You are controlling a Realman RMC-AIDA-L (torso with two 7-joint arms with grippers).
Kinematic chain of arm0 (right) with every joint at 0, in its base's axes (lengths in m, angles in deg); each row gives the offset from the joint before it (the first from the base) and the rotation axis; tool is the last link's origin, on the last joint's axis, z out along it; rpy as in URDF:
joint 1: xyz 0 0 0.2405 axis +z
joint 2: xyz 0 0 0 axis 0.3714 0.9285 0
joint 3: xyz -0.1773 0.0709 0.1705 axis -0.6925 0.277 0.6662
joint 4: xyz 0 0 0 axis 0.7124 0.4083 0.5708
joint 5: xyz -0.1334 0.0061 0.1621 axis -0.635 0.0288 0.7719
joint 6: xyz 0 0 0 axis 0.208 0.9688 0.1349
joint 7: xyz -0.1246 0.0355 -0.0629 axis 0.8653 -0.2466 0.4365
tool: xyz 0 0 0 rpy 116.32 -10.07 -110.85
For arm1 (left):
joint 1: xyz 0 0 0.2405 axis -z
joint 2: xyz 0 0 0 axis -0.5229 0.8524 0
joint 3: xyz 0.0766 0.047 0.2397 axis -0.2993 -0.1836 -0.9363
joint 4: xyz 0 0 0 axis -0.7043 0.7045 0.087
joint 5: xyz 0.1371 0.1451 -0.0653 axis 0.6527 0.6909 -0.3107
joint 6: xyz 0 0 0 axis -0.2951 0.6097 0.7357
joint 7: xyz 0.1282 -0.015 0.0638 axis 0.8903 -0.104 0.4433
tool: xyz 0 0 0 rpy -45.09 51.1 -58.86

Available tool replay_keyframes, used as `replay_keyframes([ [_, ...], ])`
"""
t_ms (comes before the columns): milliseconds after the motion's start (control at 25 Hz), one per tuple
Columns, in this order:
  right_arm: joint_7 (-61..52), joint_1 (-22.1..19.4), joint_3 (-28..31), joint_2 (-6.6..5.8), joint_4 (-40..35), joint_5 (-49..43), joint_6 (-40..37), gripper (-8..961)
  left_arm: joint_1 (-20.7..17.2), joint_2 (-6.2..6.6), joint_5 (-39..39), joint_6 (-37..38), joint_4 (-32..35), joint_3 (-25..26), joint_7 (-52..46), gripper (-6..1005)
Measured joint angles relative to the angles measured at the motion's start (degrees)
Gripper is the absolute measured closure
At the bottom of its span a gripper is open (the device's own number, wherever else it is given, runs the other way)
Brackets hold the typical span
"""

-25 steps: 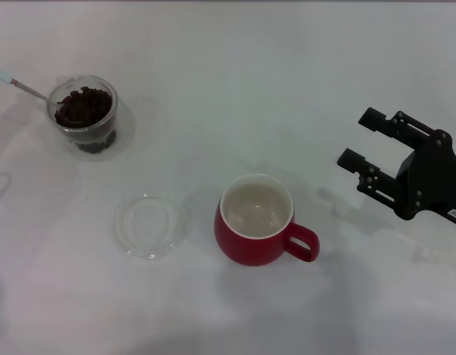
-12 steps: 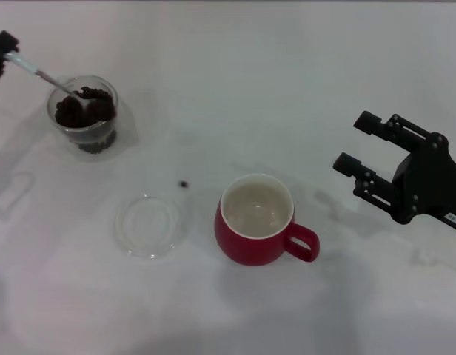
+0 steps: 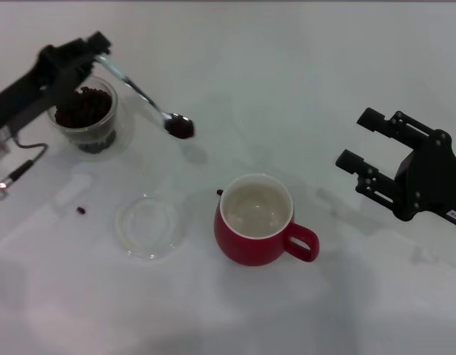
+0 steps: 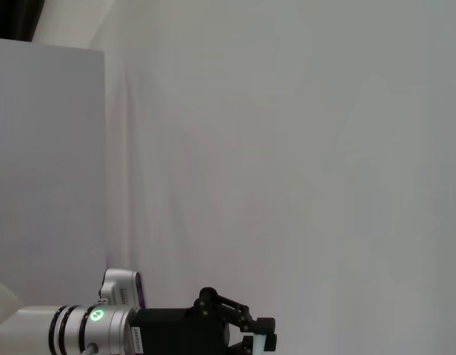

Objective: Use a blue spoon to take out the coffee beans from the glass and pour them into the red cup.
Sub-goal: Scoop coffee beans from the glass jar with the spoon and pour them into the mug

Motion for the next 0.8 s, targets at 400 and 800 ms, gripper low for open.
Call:
replay_keyframes([
  [400, 0.0, -0.5, 0.3, -0.31, 0.5, 0.3, 0.3, 297, 3.6, -2.17, 6.1, -0.4, 3.2, 0.0, 1.1, 877],
  [800, 0.0, -0.8, 0.3, -0.41, 0.6, 1.0, 0.4, 297, 3.8, -2.06, 9.3, 0.6, 4.5, 0.0, 7.9, 877],
])
